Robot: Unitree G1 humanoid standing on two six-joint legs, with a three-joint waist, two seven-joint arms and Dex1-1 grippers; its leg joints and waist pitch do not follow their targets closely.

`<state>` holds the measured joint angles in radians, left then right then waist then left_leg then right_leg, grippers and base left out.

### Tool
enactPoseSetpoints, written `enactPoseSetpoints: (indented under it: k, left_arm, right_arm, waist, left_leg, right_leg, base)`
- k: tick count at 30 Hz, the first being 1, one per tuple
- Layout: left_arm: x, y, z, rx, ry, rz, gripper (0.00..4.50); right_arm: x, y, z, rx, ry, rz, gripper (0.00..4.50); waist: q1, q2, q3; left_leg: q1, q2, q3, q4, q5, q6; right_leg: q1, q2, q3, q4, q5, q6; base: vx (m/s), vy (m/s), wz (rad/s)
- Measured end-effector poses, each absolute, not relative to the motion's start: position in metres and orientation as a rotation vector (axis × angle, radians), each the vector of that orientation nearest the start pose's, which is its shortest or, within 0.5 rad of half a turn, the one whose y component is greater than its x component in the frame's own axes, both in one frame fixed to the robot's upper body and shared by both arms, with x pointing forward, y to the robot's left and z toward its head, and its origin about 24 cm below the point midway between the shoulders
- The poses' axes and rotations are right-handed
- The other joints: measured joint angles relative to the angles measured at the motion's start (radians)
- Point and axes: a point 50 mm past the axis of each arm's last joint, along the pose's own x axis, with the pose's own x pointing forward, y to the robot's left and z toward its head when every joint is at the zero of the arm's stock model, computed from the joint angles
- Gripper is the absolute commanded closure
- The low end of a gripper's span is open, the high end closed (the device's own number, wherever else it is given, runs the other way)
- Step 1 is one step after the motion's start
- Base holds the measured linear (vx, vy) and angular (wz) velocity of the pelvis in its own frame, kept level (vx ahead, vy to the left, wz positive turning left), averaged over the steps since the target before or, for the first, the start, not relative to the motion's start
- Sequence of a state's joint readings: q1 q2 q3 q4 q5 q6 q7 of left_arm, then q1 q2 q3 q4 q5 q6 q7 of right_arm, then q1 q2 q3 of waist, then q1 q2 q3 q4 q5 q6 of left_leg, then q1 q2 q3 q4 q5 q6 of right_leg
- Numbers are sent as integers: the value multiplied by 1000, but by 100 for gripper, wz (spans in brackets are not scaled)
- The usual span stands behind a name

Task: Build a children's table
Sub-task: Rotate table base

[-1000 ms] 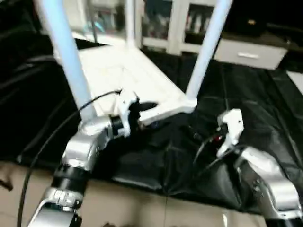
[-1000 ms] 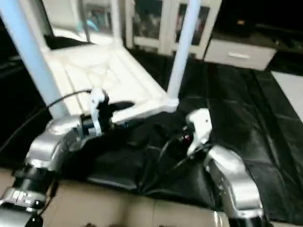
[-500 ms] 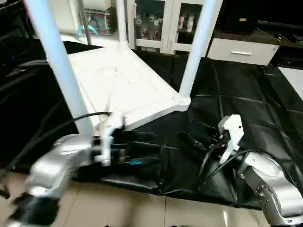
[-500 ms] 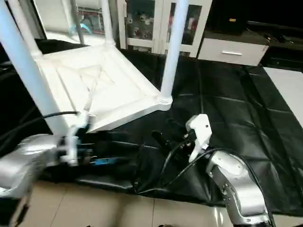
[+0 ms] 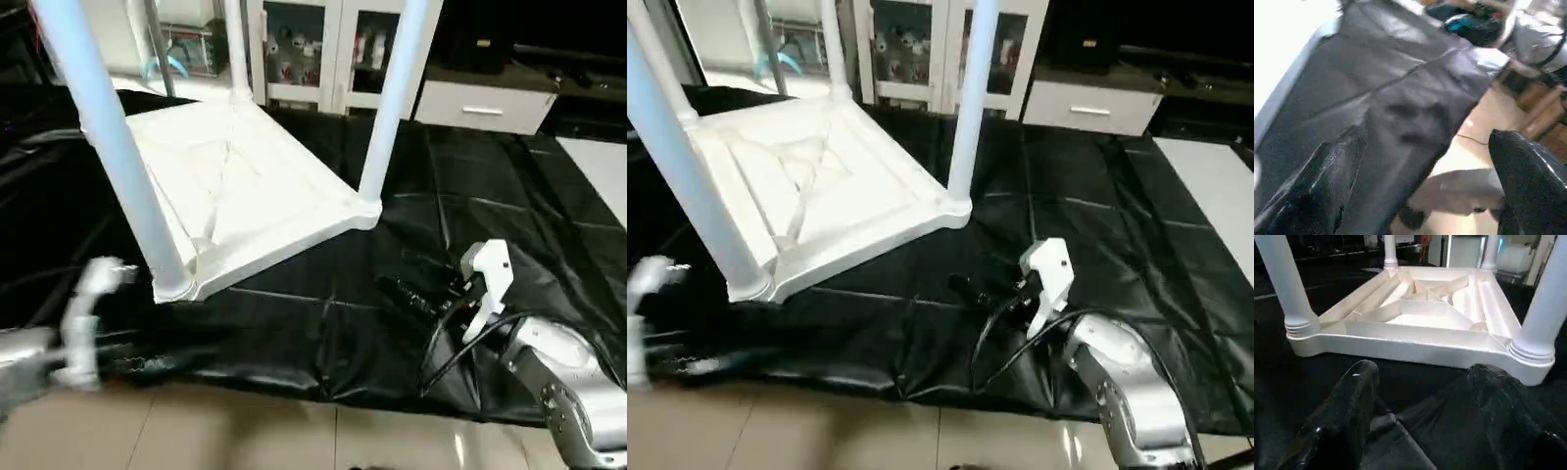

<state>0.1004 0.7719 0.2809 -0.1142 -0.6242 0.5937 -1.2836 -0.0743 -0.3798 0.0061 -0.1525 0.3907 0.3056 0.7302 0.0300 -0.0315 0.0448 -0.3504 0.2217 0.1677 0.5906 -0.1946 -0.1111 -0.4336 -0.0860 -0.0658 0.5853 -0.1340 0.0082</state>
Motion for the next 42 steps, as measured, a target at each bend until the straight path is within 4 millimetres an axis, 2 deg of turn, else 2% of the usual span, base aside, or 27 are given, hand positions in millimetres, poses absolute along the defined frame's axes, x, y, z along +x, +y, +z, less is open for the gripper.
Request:
enactPoseSetpoints:
  k: [3,8,11,13,15,17,19,24,28,32,34,35,39,42]
  left_arm:
    - [195,288,99,-168,410,-984,5]
    - [192,321,106,-113,382,-844,5]
    - [203,332,113,-45,300,-769,5]
    - [218,330,121,-10,190,-746,5]
    - [234,317,130,5,82,-776,5]
    - [244,307,131,11,53,-811,5]
    - [263,289,129,11,0,-848,5]
    - [297,261,118,3,-14,-917,5]
    - [312,243,115,0,-8,-974,5]
    - [328,201,115,-28,-9,-1121,5]
    - [331,171,115,-53,3,-1261,5]
    - [329,148,114,-71,23,-1379,5]
    - [321,99,115,-80,35,-1601,5]
    - [316,54,113,-65,9,-1710,5]
  right_arm:
    - [251,-167,81,32,90,818,131]
    - [252,-168,82,31,90,825,131]
    - [254,-167,82,30,87,831,131]
    - [255,-167,81,31,86,832,131]
    - [258,-163,82,39,81,842,131]
    - [258,-163,82,38,76,843,131]
    - [258,-162,81,38,75,846,131]
    - [257,-159,81,39,76,861,131]
    - [253,-157,79,45,82,895,131]
    - [243,-153,77,43,93,967,131]
    - [241,-150,78,47,92,996,131]
    - [238,-151,77,52,96,1003,131]
    - [235,-151,75,52,107,1011,131]
    - [233,-153,75,49,107,1004,131]
  waist:
    - [5,-6,-2]
    - [3,-16,-7]
    - [6,-26,-9]
    - [12,-30,-8]
    - [15,-31,-8]
    - [15,-31,-7]
    - [18,-31,-7]
    - [18,-32,-8]
    - [17,-28,-5]
    - [40,-22,-2]
    - [50,-19,-1]
    - [57,-16,0]
    - [57,-7,3]
    - [64,6,2]
  left_leg:
    - [0,0,0,0,0,0]
    - [1,1,-1,0,0,0]
    - [2,1,-3,0,0,0]
    - [4,1,-5,0,0,0]
    - [8,1,-4,0,0,0]
    - [11,1,-4,0,0,0]
    - [11,1,-4,0,0,0]
    - [10,0,-4,0,0,0]
    - [9,1,-4,-1,0,0]
    - [5,2,-1,-2,0,0]
    - [1,2,1,-1,0,0]
    - [2,2,3,0,0,1]
    - [1,1,6,-1,-2,4]
    - [0,1,5,0,-2,4]
  right_leg:
    - [2,0,1,-4,0,0]
    - [5,2,1,-7,0,0]
    - [9,2,0,-8,0,0]
    - [14,2,0,-9,0,0]
    - [18,1,2,-9,0,0]
    - [20,1,1,-9,0,0]
    - [20,1,1,-9,0,0]
    - [20,1,0,-8,0,0]
    - [18,1,0,-6,1,-1]
    - [17,-1,0,-6,2,-3]
    - [16,-3,0,-7,2,-4]
    - [16,-5,1,-7,2,-4]
    - [15,-6,2,-8,0,-5]
    - [16,-6,1,-8,-1,-6]
  base:
    - [0,0,0]
    - [0,0,0]
    - [0,0,0]
    - [0,0,0]
    - [0,0,0]
    - [0,0,0]
    - [0,0,0]
    - [0,0,0]
    - [0,0,0]
    - [0,0,0]
    - [0,0,0]
    - [0,0,0]
    - [0,0,0]
    - [0,0,0]
